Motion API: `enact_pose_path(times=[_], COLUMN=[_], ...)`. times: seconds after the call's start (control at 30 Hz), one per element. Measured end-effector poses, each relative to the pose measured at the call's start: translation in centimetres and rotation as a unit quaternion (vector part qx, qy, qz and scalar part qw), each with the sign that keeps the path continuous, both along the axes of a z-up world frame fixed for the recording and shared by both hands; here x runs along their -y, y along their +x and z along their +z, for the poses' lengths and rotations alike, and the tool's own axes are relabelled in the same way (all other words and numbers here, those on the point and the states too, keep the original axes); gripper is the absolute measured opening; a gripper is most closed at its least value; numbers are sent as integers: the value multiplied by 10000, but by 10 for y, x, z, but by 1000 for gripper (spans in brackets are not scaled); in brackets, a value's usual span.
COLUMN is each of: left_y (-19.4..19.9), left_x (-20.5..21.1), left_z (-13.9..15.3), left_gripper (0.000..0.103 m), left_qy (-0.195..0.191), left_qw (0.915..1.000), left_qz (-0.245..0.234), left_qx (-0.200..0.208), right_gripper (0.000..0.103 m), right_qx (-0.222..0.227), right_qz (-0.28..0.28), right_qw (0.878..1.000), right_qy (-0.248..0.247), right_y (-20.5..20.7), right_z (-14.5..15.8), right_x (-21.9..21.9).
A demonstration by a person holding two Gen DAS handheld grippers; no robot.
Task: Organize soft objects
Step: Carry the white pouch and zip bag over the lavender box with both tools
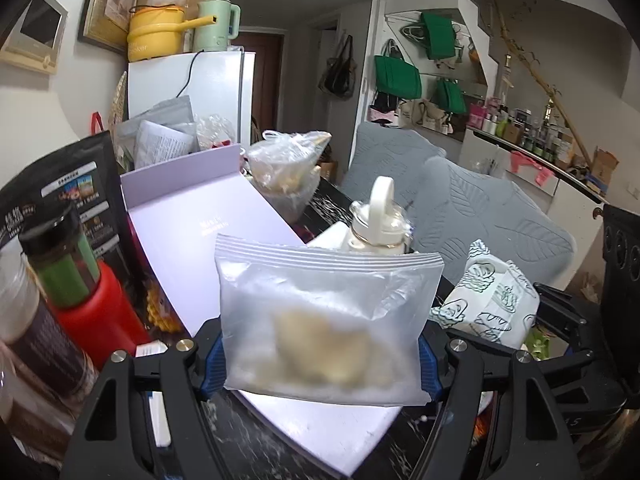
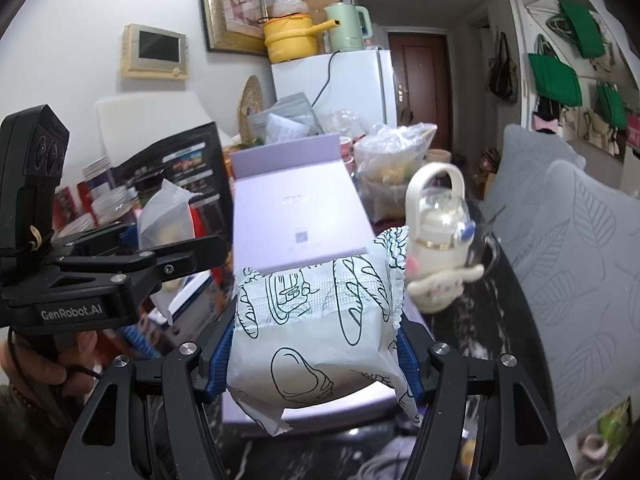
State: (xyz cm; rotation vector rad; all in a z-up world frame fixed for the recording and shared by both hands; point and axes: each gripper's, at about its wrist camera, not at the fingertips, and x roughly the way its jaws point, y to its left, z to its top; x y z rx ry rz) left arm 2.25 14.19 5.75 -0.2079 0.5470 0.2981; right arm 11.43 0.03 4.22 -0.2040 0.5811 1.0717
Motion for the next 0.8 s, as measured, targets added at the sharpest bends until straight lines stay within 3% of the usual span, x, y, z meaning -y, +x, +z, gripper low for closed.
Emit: enact_pose_path(times=[0.27, 0.57, 0.8], left_y=[28, 49, 65], left_x=[-24, -46, -59], left_z=[2, 3, -24], left_gripper=[73, 73, 73], left_qy=[114, 215, 149], left_qw=[9998, 9977, 9963], left_qz=[175, 632, 835], left_qx=[22, 103, -115], right_gripper=[66, 66, 66], right_qx=[203, 80, -36], right_qz=[-3, 38, -93], right_qw=[9995, 9988, 9997], right_qy=[259, 476, 232], right_y=[23, 52, 71], right_z=[18, 25, 9], right_x=[-21, -49, -64])
